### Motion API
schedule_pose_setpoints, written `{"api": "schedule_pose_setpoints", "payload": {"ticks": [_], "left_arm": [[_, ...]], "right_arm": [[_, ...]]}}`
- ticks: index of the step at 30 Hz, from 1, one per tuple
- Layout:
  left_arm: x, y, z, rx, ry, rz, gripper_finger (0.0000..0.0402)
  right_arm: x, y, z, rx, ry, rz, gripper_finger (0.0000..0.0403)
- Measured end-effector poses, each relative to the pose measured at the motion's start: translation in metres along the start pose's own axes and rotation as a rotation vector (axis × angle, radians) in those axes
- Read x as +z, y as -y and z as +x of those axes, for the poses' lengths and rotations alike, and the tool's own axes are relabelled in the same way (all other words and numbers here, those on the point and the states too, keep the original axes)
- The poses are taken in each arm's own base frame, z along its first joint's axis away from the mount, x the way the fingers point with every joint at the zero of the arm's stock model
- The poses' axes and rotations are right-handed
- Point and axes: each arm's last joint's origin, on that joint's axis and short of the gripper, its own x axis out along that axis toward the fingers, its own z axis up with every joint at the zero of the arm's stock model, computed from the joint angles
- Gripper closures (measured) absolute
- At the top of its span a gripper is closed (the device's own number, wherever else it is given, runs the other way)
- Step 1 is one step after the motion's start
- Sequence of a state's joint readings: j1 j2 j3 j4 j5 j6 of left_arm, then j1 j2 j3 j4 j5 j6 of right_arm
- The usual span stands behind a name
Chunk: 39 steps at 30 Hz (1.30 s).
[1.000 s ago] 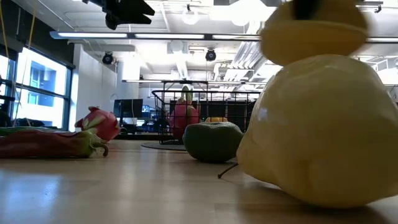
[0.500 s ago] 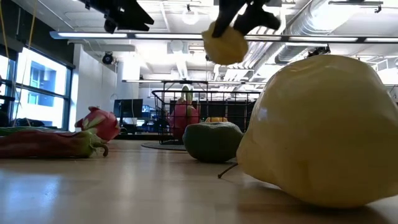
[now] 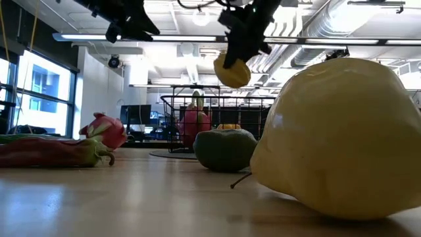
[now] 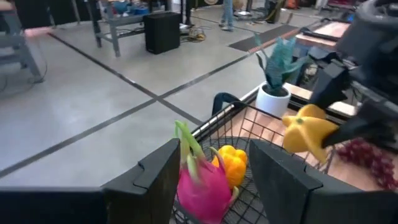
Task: Build produce basket
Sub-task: Put the yellow starfruit into the black wire basket
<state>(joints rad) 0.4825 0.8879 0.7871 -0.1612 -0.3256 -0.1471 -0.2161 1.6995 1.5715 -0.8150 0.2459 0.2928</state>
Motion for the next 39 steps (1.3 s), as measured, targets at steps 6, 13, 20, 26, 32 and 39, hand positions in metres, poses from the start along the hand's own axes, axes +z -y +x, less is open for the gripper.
{"api": "schedule_pose_setpoints", "payload": {"ticks": [6,13,20,26,32,39], "left_arm": [[0.001,-0.007,0.002,0.038,0.004,-0.101,0.0220],[0.001,-0.012,0.003,0.064,0.004,-0.132,0.0220],[-0.001,-0.012,0.003,0.075,-0.018,-0.144,0.0220],[-0.005,-0.011,0.003,0.041,-0.064,-0.126,0.0220],[-0.010,-0.012,0.002,0.047,-0.111,-0.113,0.0220],[-0.019,-0.014,0.001,0.071,-0.202,-0.134,0.0220]], "right_arm": [[0.008,0.037,0.023,0.093,-0.067,-0.019,0.0244],[0.004,0.057,0.065,0.154,-0.177,0.023,0.0244],[-0.004,0.059,0.082,0.169,-0.262,0.035,0.0244],[-0.012,0.068,0.093,0.156,-0.350,0.056,0.0244],[-0.017,0.073,0.102,0.148,-0.395,0.036,0.0244],[-0.018,0.070,0.104,0.159,-0.403,-0.016,0.0219]]}}
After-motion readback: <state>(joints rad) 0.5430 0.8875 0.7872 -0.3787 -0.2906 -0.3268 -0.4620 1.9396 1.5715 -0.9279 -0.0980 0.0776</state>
